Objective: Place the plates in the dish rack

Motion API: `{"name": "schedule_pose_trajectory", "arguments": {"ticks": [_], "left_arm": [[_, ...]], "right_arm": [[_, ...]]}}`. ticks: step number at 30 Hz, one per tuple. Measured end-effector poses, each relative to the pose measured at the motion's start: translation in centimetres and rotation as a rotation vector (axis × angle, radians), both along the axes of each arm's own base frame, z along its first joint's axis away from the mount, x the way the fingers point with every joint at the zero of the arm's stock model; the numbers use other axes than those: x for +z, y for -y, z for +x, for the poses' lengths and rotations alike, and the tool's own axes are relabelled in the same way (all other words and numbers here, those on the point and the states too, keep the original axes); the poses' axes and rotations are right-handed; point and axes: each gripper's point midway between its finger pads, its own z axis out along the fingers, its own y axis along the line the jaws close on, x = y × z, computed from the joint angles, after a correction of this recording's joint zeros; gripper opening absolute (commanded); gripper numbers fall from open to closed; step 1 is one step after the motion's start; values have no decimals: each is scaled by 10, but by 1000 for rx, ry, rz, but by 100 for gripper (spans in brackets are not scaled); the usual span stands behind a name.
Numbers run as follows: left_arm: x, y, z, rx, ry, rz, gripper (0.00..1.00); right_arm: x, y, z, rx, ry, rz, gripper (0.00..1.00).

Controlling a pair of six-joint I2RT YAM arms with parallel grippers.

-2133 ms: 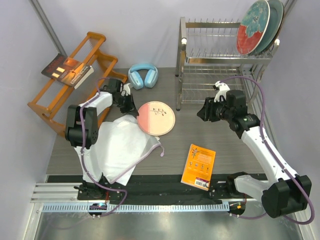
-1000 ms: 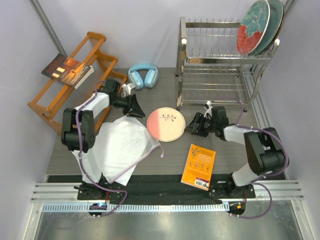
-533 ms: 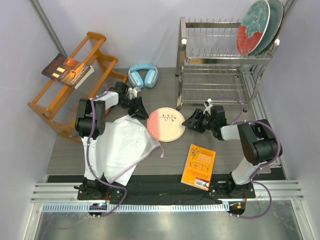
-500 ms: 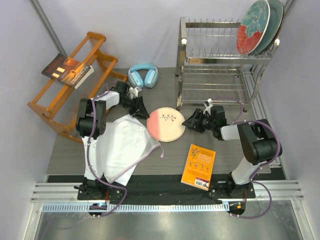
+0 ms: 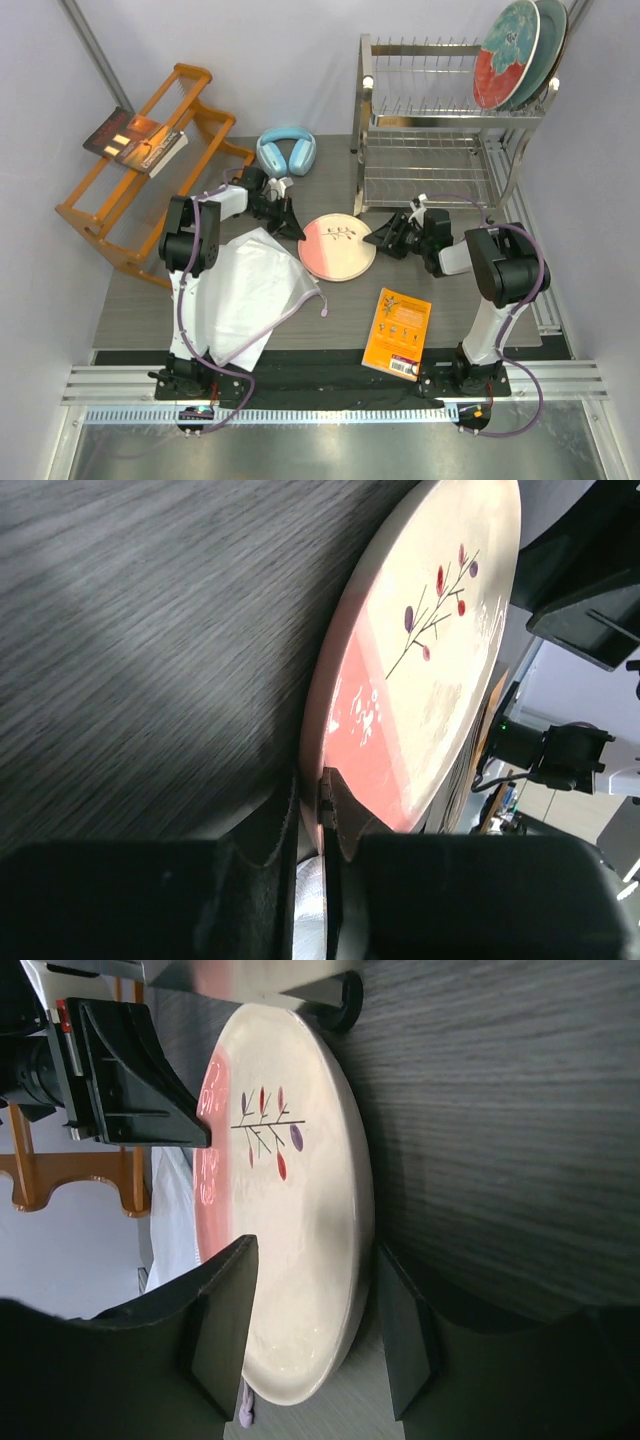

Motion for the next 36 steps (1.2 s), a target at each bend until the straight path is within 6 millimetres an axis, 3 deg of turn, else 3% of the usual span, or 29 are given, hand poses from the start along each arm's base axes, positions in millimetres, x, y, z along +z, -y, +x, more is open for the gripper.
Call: {"name": "schedule_pose_trajectory", "arguments": {"ticks": [5, 11, 12, 15, 22, 26, 32, 36], "left_arm": [[-1, 1, 1, -3, -20, -26, 0], [0, 2, 1, -18, -18, -38, 4], [0, 2, 0, -22, -15, -39, 8], [0, 2, 0, -31, -6, -38, 26], [8, 4, -2, -33, 1, -22, 44], [14, -3, -1, -23, 60, 54, 50], [45, -26, 18, 33, 190, 128, 54], [62, -36, 21, 58, 236, 136, 56]], "right_arm": [[-4, -6, 6, 52, 25, 14, 43], [-9, -7, 4, 88, 33, -2, 22], [-10, -6, 3, 91, 30, -3, 12], [-10, -6, -2, 100, 3, 6, 1], [-7, -7, -29, 157, -115, 13, 1], [20, -7, -39, 201, -124, 5, 1], [94, -6, -12, 194, 45, 11, 2], [104, 0, -8, 158, 60, 14, 1]]}}
